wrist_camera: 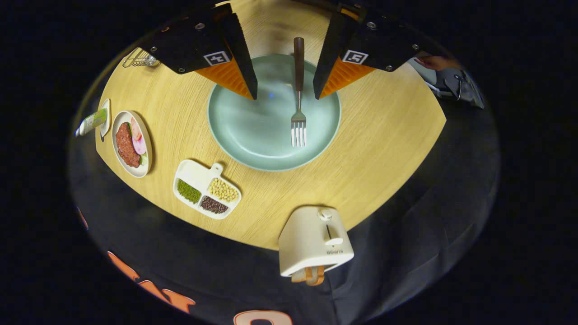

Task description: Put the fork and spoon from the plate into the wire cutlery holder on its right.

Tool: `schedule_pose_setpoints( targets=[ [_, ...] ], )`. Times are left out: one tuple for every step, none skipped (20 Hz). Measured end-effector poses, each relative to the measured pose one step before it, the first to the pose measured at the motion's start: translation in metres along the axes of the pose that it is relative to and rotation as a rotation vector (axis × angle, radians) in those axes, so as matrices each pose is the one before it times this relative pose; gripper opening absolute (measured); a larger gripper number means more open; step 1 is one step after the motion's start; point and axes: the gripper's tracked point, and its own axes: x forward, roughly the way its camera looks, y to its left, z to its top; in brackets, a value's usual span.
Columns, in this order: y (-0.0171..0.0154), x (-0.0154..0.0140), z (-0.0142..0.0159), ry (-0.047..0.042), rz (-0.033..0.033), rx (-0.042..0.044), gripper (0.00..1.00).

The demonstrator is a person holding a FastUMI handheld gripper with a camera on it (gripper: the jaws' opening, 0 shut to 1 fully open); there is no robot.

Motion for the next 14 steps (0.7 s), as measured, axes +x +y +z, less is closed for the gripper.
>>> schedule_pose_setpoints(
  targets=[
    [0.0022, 0.00735, -0.006, 0.03027, 0.00803, -0.0062, 0.71],
    [0.00214, 0.00548, -0.00406, 0.03614, 0.00528, -0.00411, 0.68],
    [0.00262, 0.00569, -0.00366, 0.0321, 0.01015, -0.00213, 0.65],
    [0.00127, 0.00497, -0.00331, 0.035, 0.00308, 0.00221, 0.61],
    [0.00367, 0.00583, -0.00228, 0.02713, 0.01093, -0.00208, 0.58],
    [0.00047, 0.00516, -0.00275, 0.02943, -0.00834, -0.00273, 0.54],
    [-0.00159, 0.00279, -0.00417, 0.03416, -0.01579, -0.01986, 0.47],
    [-0.00082, 0.00467, 0.00026, 0.01047, -0.01796, -0.01881, 0.4],
    [-0.00048, 0.00361, -0.00006, 0.01012, -0.01756, 0.00405, 0.33],
    [0.00089, 0.00092, -0.0016, 0.01414, -0.00224, 0.0199, 0.27],
    [0.0026, -0.00191, 0.00049, 0.00459, 0.01599, 0.02928, 0.15],
    [0.00578, 0.00042, 0.00034, 0.00214, 0.0292, 0.04038, 0.13],
    [0.00172, -0.00383, -0.00063, -0.00177, 0.02589, 0.04749, 0.09],
    [0.00049, -0.00116, 0.00273, -0.01714, 0.01899, 0.04219, 0.08]
  ],
)
